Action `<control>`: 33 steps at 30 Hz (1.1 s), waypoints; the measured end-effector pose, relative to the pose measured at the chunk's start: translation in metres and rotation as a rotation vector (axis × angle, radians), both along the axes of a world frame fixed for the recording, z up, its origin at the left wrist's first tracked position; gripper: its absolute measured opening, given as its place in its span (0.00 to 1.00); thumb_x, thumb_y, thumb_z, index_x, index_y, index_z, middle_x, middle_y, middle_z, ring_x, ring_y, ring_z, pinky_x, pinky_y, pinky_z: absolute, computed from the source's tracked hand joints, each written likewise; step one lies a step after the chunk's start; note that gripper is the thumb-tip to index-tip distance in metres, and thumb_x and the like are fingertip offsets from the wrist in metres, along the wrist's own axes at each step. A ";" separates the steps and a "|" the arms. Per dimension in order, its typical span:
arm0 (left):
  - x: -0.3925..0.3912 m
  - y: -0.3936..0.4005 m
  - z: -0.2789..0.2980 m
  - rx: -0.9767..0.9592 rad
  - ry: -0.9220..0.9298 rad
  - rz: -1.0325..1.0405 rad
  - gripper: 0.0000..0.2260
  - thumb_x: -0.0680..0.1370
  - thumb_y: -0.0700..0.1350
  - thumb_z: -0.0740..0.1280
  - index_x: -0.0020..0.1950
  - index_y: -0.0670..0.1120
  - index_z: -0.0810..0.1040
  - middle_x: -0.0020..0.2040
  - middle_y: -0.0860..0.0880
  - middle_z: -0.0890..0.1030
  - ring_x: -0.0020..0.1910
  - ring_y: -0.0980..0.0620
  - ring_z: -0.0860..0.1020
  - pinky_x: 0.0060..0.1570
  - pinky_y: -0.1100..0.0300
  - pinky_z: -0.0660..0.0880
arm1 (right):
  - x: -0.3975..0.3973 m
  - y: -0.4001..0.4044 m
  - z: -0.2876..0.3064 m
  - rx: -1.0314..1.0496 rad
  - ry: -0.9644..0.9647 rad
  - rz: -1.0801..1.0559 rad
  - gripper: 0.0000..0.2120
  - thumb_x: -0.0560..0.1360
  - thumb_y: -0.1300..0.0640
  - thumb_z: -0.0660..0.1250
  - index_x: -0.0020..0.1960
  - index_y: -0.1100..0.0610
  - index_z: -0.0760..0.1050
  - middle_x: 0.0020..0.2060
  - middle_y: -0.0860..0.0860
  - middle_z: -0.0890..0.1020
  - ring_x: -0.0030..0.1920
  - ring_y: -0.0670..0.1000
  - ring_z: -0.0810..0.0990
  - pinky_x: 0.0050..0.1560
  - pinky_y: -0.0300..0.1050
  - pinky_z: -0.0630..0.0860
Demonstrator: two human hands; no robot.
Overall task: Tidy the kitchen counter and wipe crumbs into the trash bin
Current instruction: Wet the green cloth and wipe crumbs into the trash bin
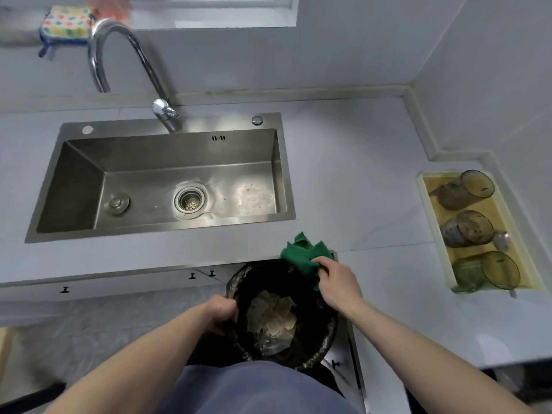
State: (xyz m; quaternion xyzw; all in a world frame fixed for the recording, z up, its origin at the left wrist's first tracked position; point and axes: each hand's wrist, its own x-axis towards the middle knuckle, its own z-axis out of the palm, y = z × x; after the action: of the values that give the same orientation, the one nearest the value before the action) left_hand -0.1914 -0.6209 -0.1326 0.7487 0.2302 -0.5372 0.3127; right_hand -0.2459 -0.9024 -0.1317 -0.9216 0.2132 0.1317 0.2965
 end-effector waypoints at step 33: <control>-0.018 0.081 -0.048 -0.022 -0.170 -0.573 0.07 0.69 0.29 0.67 0.43 0.37 0.80 0.34 0.41 0.78 0.26 0.44 0.76 0.22 0.61 0.73 | -0.248 0.198 0.036 0.226 -0.333 -1.057 0.19 0.81 0.60 0.62 0.58 0.36 0.79 0.50 0.35 0.84 0.52 0.36 0.81 0.51 0.36 0.77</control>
State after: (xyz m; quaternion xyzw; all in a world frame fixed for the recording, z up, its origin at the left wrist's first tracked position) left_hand -0.2093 -0.5396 -0.1807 0.8222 -0.0234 -0.5413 0.1744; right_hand -0.4935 -0.7041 -0.0961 -0.6605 0.5805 -0.1599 0.4486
